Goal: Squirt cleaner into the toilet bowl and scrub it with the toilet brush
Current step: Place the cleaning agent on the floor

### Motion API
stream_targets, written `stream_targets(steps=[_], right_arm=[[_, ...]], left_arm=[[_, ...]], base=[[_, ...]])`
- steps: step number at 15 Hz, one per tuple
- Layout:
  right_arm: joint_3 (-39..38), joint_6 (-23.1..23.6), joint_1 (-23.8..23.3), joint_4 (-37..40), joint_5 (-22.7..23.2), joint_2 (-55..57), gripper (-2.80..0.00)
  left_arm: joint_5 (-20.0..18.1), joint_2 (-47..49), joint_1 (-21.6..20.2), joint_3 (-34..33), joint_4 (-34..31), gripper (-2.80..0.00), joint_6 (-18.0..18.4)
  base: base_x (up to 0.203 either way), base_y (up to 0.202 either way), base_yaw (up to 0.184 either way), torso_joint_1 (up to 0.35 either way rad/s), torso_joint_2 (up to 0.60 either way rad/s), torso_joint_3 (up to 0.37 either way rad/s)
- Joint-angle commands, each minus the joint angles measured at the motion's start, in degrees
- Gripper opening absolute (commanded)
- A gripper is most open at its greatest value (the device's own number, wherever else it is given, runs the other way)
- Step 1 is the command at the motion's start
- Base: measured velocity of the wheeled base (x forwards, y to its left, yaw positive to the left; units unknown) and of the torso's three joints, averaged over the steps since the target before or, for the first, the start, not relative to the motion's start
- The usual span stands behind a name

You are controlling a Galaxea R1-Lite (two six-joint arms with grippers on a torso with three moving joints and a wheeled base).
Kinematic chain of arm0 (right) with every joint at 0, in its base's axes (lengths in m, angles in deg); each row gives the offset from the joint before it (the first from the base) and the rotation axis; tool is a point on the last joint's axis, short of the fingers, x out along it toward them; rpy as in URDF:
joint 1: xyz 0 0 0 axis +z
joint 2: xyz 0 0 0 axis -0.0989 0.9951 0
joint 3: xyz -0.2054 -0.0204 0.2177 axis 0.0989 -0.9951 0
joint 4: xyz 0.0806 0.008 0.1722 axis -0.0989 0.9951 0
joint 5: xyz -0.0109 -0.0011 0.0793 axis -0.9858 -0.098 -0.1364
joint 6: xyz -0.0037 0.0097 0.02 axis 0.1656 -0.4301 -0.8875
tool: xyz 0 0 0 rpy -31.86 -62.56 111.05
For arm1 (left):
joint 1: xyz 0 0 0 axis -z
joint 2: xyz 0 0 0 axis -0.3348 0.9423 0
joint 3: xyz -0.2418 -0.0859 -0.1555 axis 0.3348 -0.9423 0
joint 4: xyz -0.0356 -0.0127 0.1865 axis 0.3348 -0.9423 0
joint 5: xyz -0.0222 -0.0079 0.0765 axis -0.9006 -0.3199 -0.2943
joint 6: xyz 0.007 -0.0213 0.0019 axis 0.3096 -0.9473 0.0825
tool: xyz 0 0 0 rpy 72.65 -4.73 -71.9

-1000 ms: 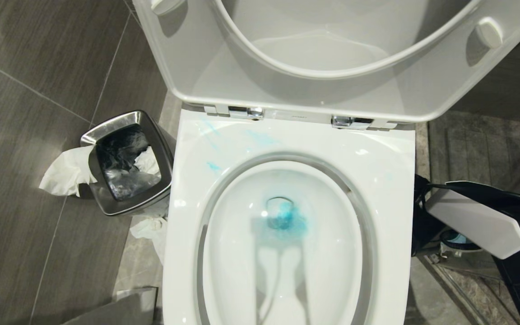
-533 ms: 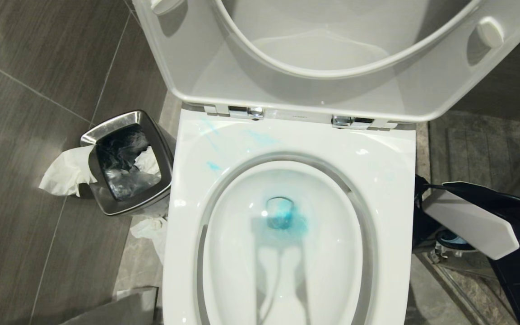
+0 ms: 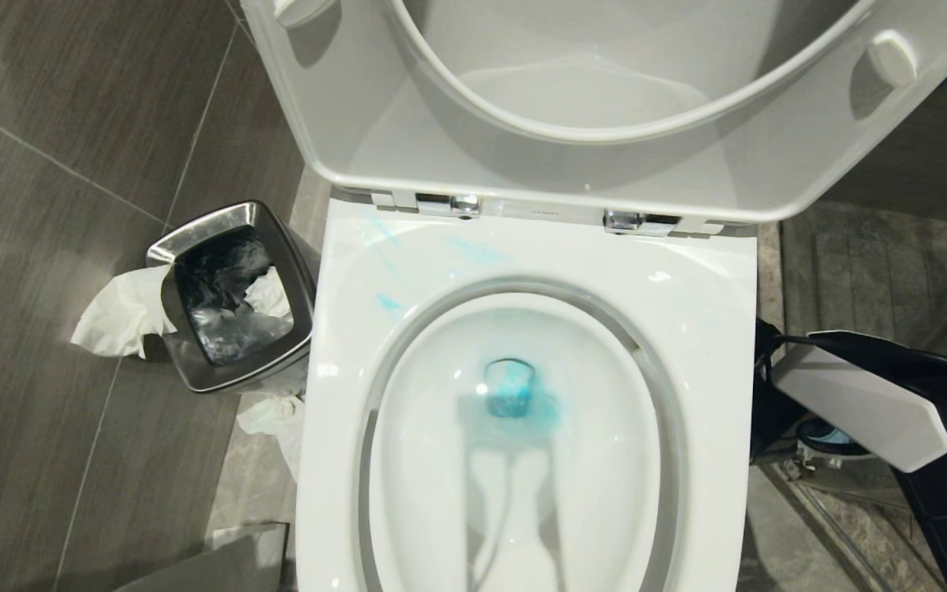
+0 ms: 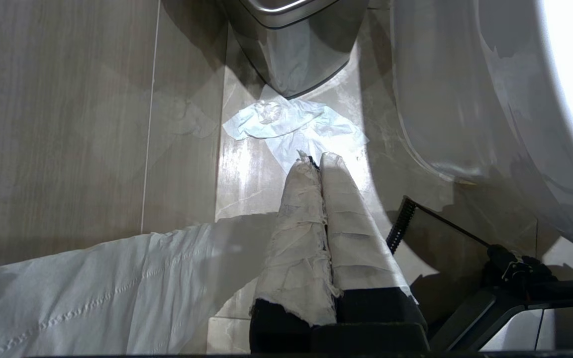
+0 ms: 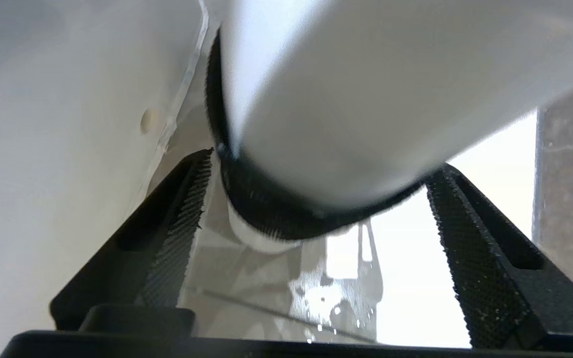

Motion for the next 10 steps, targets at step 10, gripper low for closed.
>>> stream_targets(steps=[10], right_arm=[[-12.55, 1.79, -0.70, -0.54, -0.51, -7.58, 0.00]], left_arm=[[0.27, -0.01, 0.00, 0.00, -0.20, -2.80, -0.34]], base=[[0.000, 0.000, 0.000, 0.000, 0.00, 0.000]])
